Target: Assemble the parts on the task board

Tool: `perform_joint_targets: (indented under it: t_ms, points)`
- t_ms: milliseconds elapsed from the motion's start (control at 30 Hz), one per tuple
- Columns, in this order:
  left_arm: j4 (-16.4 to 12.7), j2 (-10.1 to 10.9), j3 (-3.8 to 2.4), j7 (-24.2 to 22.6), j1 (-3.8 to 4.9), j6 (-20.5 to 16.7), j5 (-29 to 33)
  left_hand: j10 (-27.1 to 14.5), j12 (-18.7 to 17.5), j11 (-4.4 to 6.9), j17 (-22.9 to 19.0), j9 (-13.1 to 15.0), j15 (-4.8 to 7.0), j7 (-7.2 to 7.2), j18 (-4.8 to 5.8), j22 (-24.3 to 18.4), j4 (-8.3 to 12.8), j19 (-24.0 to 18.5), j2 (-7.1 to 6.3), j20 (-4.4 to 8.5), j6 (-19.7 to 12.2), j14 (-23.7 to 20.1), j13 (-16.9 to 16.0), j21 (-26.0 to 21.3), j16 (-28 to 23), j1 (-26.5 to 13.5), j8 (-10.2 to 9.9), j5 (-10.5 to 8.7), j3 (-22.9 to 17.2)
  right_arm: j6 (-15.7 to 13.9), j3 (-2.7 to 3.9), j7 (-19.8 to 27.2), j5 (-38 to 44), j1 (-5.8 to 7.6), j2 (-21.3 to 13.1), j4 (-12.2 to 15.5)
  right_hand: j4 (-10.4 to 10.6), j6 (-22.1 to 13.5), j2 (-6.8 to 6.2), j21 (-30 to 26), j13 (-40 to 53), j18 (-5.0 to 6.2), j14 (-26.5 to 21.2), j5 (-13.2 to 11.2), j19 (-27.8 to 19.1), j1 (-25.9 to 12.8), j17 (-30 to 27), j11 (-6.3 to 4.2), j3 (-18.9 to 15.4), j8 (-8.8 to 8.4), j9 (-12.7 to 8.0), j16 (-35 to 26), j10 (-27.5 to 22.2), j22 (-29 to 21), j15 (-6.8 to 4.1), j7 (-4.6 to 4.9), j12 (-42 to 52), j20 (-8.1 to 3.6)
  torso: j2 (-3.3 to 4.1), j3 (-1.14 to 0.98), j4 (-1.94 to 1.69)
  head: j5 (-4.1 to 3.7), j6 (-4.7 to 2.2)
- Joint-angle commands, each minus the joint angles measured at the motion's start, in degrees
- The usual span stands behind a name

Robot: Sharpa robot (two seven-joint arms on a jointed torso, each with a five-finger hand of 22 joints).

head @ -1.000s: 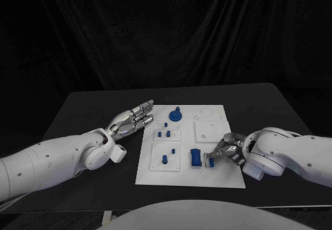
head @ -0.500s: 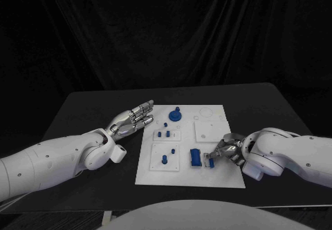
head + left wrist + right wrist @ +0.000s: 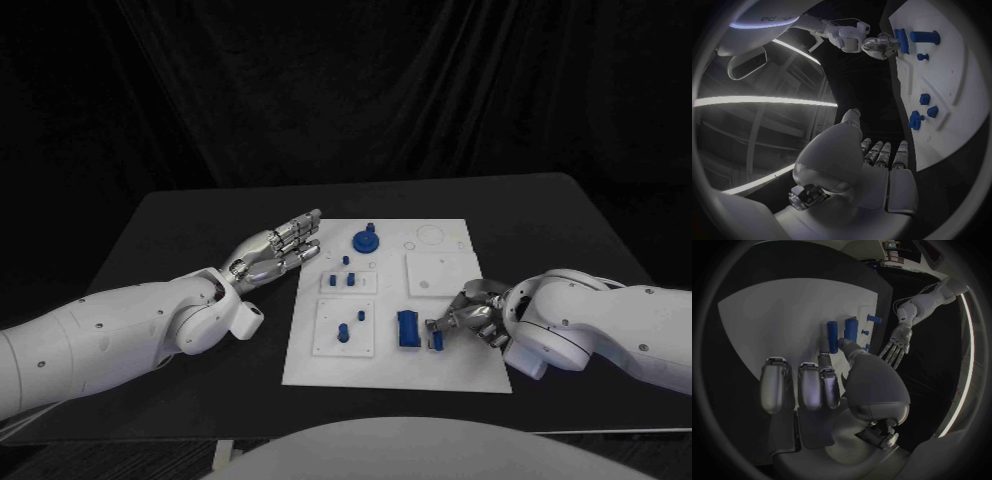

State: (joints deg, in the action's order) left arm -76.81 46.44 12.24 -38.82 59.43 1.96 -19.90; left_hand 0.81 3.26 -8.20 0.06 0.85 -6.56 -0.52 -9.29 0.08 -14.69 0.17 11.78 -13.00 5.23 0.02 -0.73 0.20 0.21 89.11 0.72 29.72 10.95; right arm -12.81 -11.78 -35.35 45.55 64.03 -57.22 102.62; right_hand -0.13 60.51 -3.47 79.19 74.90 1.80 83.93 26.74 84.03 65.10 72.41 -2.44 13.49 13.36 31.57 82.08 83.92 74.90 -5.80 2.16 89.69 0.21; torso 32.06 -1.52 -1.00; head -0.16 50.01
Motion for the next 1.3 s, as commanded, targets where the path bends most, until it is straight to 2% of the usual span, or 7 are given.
perform_joint_targets:
  t_ms: [33,200,333,533,700,933,1300]
  points:
    - [-0.05,-0.10,-0.06,-3.09,-0.10,0.67,0.16,0.06,0.34,-0.33,-0.06,0.08,-0.33,-0.52,-0.94,-0.08,0.01,-0.17,0.00,-0.41,0.05,-0.02,-0.06,-0.20,-0.21,0.71,0.23,0.34,-0.20,-1.09,-0.10,-0.05,-0.13,-0.29,0.11,0.05,0.48,0.10,0.17,-0.38,15.10,0.88,2.94,-0.47,1.88,-0.76,-0.09,-0.21,-0.15,0.04,0.12,-0.22,6.08,11.51,-0.26,-0.22,0.31,0.17,-0.03,0.01,-0.01,-0.04,-0.01]
    - [-0.03,-0.12,-0.06,-2.91,-0.10,0.79,0.16,0.05,0.33,-0.35,-0.06,0.08,-0.35,-0.57,-0.94,-0.08,0.10,-0.17,0.01,-0.42,0.04,-0.02,-0.06,-0.20,-0.21,0.79,0.23,0.44,-0.27,-1.01,-0.09,-0.05,-0.07,-0.29,0.13,-0.04,0.73,0.00,0.14,-0.56,15.10,0.92,2.92,-2.11,1.83,-1.05,-0.24,-0.25,-0.39,0.05,0.17,-0.29,6.08,11.46,-0.32,-0.27,0.31,0.12,-0.02,0.00,0.05,0.19,-0.01]
    - [0.01,-0.16,-0.06,-2.69,-0.11,0.96,0.16,0.04,0.30,-0.37,-0.06,0.09,-0.37,-0.63,-0.94,-0.08,0.17,-0.17,0.02,-0.44,0.12,-0.02,-0.06,-0.20,-0.21,0.85,0.24,0.54,-0.33,-0.78,-0.09,-0.07,0.05,-0.29,0.21,-0.11,1.33,-0.16,0.06,-0.74,15.10,0.94,2.90,-7.96,1.80,-1.51,-0.37,-0.18,-1.26,0.07,0.26,-0.36,6.08,11.43,-0.27,-0.17,0.31,0.13,-0.05,0.00,0.03,0.07,-0.01]
    - [-0.02,-0.12,-0.06,-2.34,-0.11,1.12,0.16,0.04,0.31,-0.38,-0.06,0.11,-0.40,-0.79,-0.94,-0.08,0.24,-0.17,0.03,-0.47,0.18,-0.02,-0.06,-0.20,-0.21,0.90,0.26,0.58,-0.40,-0.83,-0.09,-0.07,0.11,-0.29,0.41,-0.41,2.88,-0.16,0.26,-0.85,15.10,0.95,2.91,-11.68,1.80,-2.82,-0.42,-0.06,-2.53,0.14,0.33,-0.37,6.08,11.41,-0.17,-0.03,0.31,0.21,-0.02,-0.02,-0.02,0.04,-0.01]
    - [-0.08,-0.07,-0.06,-2.15,-0.11,1.17,0.16,0.04,0.31,-0.40,-0.06,0.12,-0.43,-0.93,-0.94,-0.08,0.31,-0.17,0.04,-0.50,0.28,-0.02,-0.06,-0.20,-0.21,0.95,0.28,0.60,-0.45,-1.17,-0.09,0.00,0.12,-0.29,0.44,-0.47,4.22,-0.15,0.38,-0.90,15.10,0.96,2.91,-13.50,1.81,-4.09,-0.45,0.00,-3.53,0.21,0.39,-0.38,6.08,11.41,-0.11,0.02,0.31,0.26,0.00,-0.01,-0.01,0.03,-0.01]
    - [-0.11,-0.03,-0.06,-2.04,-0.11,1.27,0.16,0.04,0.33,-0.41,-0.06,0.14,-0.46,-1.14,-0.94,-0.08,0.39,-0.17,0.05,-0.53,0.38,-0.02,-0.07,-0.20,-0.21,1.01,0.30,0.66,-0.52,-2.20,-0.09,0.26,0.18,-0.29,0.15,-0.12,6.25,-0.19,0.33,-0.94,15.10,0.96,2.91,-19.36,1.85,-5.30,-0.53,0.05,-5.51,0.45,0.62,-0.40,6.08,11.42,-0.06,0.08,0.31,0.32,0.02,-0.01,-0.02,-0.23,-0.01]
    - [-0.21,0.07,-0.06,-1.74,-0.11,1.30,0.16,0.05,0.35,-0.40,-0.06,0.16,-0.47,-1.45,-0.94,-0.08,0.49,-0.17,0.06,-0.57,0.49,-0.02,-0.07,-0.20,-0.21,1.06,0.33,0.72,-0.61,-3.66,-0.08,0.61,0.20,-0.29,-0.14,0.02,9.51,0.24,1.89,-0.94,15.10,0.96,2.96,-18.78,1.90,-7.74,-0.35,-0.17,-7.13,1.05,1.07,-0.27,6.08,11.45,-0.23,-0.18,0.31,0.20,-0.03,-0.02,0.01,-0.41,-0.01]
